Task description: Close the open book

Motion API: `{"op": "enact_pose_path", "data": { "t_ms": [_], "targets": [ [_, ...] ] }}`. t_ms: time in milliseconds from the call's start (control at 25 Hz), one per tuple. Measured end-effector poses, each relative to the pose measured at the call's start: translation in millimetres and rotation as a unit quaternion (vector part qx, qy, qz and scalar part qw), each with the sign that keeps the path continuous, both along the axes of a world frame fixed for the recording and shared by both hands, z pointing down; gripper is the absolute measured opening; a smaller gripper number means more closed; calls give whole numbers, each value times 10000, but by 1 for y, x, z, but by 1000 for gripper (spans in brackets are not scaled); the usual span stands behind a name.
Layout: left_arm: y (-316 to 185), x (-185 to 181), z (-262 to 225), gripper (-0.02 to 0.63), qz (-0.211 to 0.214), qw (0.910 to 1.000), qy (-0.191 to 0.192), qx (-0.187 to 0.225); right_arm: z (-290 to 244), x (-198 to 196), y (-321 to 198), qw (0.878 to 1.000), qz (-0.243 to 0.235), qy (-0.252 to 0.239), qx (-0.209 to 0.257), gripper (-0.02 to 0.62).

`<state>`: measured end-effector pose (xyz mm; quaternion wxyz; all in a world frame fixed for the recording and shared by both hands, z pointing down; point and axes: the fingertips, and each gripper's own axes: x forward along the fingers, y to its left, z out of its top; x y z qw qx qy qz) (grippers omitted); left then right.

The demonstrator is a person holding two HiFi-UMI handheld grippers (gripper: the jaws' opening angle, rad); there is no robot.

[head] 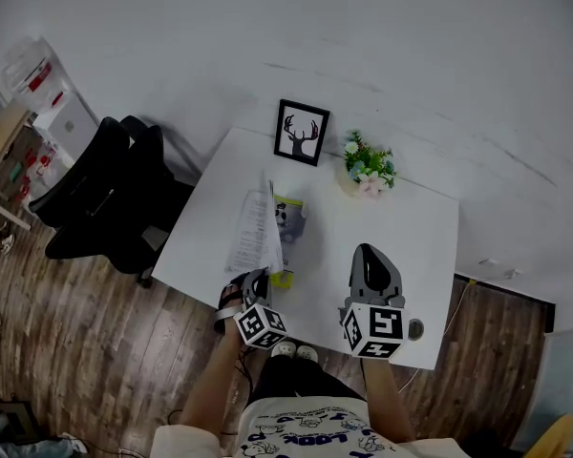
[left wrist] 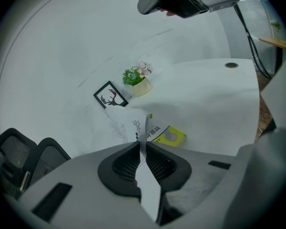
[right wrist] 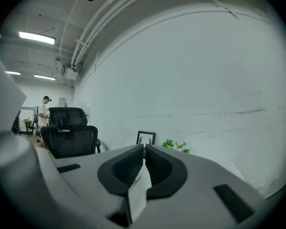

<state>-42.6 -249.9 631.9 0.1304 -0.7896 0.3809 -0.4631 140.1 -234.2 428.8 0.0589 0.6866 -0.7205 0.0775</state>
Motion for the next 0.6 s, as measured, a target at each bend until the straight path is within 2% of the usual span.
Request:
{"op": "enact_pose_path", "data": {
  "t_ms": [600],
  "targets": [
    [-7, -20, 26, 51, -661, 9965, 198, -473, 7, 5, -3, 9999, 61, 9, -95, 31]
  ]
}}
